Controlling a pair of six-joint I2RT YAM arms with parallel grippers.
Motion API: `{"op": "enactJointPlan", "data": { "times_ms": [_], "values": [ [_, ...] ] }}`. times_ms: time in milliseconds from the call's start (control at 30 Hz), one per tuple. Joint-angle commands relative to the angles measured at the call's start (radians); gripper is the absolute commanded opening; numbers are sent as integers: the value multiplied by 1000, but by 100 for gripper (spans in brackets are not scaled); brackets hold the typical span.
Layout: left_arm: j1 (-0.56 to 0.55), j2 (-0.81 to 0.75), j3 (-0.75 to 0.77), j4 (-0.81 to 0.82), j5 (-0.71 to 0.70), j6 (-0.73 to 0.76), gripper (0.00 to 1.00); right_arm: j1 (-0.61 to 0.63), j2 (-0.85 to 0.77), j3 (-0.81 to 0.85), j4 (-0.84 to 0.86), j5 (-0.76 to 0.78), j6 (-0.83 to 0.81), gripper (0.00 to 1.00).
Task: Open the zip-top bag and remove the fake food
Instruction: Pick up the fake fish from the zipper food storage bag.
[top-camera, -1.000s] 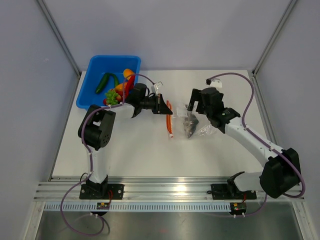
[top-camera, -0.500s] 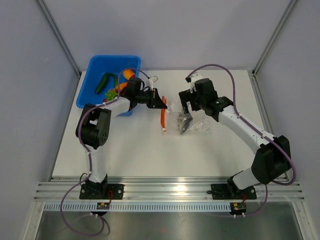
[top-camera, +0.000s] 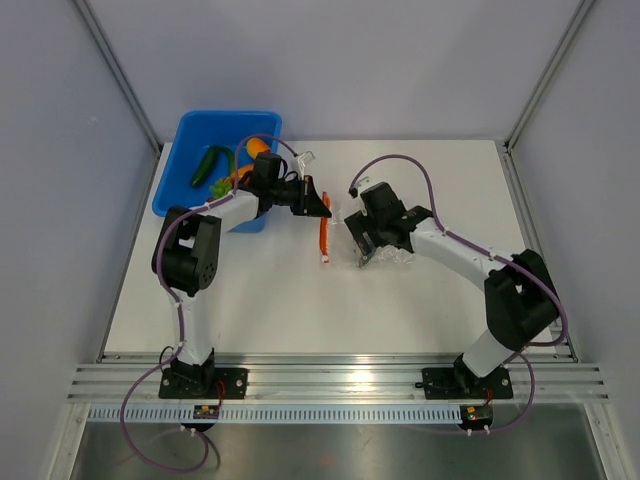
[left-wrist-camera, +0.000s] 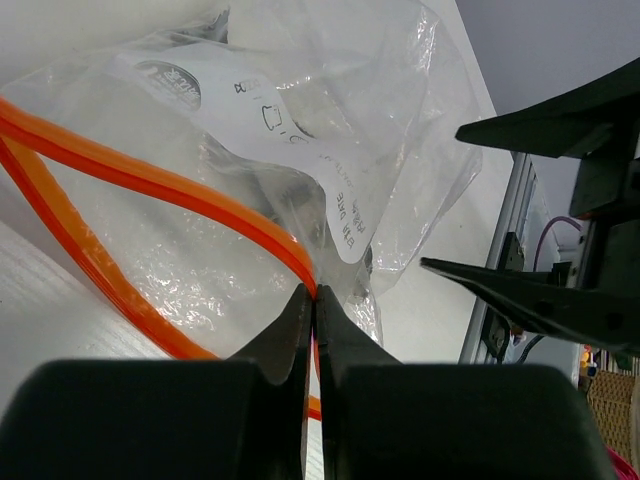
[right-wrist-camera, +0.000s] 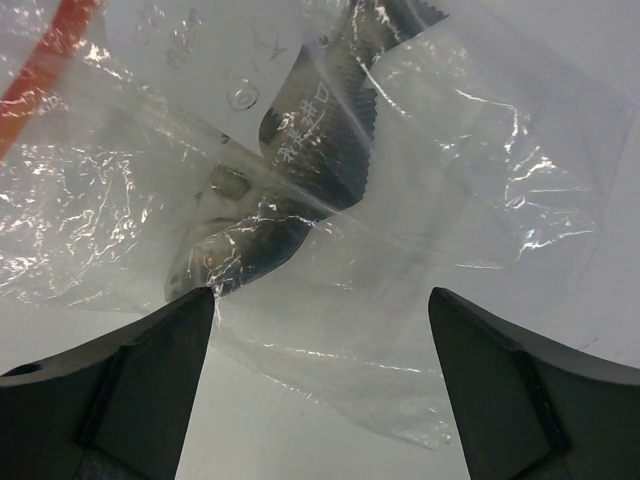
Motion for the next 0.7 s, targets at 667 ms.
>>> {"op": "enactJointPlan", "data": {
  "times_ms": [667],
  "values": [
    [6, 40, 121, -120, 11, 82, 2, -74, 51, 9, 228, -135, -391, 98]
  ]
}}
